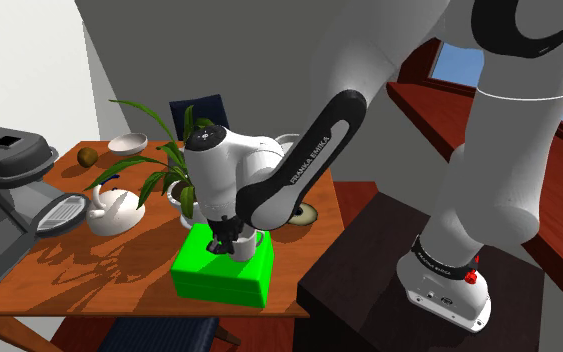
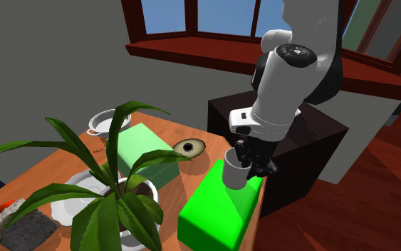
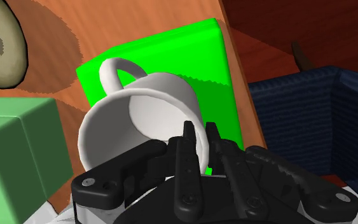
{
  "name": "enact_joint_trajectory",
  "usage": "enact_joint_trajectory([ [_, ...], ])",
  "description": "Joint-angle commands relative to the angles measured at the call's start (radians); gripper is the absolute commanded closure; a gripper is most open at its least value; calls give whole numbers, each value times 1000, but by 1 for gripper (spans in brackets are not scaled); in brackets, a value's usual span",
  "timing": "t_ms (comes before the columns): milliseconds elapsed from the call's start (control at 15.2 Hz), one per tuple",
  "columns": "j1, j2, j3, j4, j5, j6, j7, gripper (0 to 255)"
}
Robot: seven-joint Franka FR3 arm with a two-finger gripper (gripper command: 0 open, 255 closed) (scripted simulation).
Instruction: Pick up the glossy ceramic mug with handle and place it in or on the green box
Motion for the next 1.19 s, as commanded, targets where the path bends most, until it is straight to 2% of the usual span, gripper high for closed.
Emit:
enact_joint_trajectory([
  [0,0,0,0,0,0,0,0,0],
  [330,0,0,0,0,0,0,0,0],
  [594,-9,-105,26,20,82,-113,-57,0],
  [1122,-8,-105,25,20,82,-113,-57,0],
])
